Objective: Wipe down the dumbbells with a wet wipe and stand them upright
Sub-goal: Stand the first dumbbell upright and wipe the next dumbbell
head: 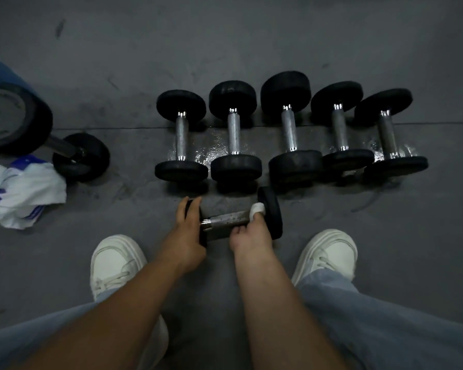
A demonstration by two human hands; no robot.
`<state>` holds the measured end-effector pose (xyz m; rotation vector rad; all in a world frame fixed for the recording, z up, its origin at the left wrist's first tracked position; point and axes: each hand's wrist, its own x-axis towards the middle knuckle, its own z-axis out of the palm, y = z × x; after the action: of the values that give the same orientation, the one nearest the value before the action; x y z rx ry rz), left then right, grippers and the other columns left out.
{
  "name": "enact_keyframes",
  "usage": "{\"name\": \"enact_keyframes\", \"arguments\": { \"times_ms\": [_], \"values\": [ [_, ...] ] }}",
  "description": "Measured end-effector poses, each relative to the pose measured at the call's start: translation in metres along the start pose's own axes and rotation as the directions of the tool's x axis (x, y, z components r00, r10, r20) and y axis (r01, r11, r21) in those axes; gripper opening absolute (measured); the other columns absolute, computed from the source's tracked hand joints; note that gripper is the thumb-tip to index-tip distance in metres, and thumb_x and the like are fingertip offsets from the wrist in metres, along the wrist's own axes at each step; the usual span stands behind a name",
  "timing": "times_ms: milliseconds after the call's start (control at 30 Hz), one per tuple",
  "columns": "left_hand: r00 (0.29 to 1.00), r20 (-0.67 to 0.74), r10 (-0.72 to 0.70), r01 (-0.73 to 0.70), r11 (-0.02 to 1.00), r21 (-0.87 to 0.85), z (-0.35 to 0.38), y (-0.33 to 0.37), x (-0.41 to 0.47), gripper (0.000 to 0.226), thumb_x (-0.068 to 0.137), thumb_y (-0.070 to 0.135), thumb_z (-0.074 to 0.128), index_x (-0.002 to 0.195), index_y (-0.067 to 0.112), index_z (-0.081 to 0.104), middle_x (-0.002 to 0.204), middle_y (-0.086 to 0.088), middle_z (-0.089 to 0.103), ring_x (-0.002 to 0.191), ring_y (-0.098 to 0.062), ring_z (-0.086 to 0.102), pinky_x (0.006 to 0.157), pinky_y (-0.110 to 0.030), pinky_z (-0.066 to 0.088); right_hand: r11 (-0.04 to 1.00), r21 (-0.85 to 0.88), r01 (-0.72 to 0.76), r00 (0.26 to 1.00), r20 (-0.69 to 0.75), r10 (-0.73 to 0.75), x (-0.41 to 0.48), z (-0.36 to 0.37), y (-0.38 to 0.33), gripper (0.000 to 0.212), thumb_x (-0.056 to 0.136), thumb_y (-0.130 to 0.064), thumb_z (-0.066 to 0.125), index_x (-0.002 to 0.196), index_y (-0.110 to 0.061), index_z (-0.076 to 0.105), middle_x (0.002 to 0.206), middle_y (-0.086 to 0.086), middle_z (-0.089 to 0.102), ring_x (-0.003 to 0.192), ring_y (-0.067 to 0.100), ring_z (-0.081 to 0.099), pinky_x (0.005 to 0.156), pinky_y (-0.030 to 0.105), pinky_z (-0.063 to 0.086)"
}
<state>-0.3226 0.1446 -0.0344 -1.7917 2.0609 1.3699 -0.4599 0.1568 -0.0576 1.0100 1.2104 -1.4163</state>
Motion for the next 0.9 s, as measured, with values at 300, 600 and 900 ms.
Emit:
{"name": "enact_keyframes", "arguments": {
  "times_ms": [300, 600, 900],
  "values": [
    [1.0, -0.015, 0.026, -0.025, 0.999, 0.04, 0.001, 0.002, -0.008, 0.105, 0.072, -0.006, 0.068, 0.156, 0.021, 0.01, 0.161, 0.004, -0.008, 0.134, -0.032, 0.043, 0.103, -0.034, 0.041, 0.998, -0.064, 0.012, 1.0, 0.011, -0.011, 0.0, 0.009, -0.001, 0.047, 0.085, -0.045, 0.069, 0.121, -0.016, 0.064, 0.124, 0.008, 0.064, 0.109, 0.024, 0.061, 0.096, 0.042, 0.048],
    [1.0, -0.014, 0.022, -0.021, 0.999, 0.026, -0.001, 0.004, -0.004, 0.105, 0.071, -0.007, 0.067, 0.156, 0.021, 0.012, 0.162, 0.002, -0.007, 0.139, -0.029, 0.037, 0.103, -0.028, 0.036, 0.987, -0.057, 0.153, 0.988, -0.014, -0.154, -0.012, -0.014, 0.006, 0.028, 0.092, -0.027, 0.064, 0.118, -0.018, 0.061, 0.104, -0.002, 0.064, 0.086, 0.009, 0.059, 0.072, 0.021, 0.044],
    [0.999, -0.042, 0.033, -0.031, 0.998, 0.047, 0.002, 0.003, -0.006, 0.102, 0.071, -0.005, 0.068, 0.154, 0.023, 0.015, 0.159, 0.007, -0.005, 0.133, -0.032, 0.045, 0.103, -0.034, 0.042, 0.909, -0.407, 0.084, 0.959, -0.215, -0.185, -0.029, -0.007, -0.011, 0.025, 0.092, -0.015, 0.054, 0.068, -0.016, 0.046, 0.087, 0.008, 0.056, 0.082, 0.026, 0.055, 0.067, 0.016, 0.044]
  ]
}}
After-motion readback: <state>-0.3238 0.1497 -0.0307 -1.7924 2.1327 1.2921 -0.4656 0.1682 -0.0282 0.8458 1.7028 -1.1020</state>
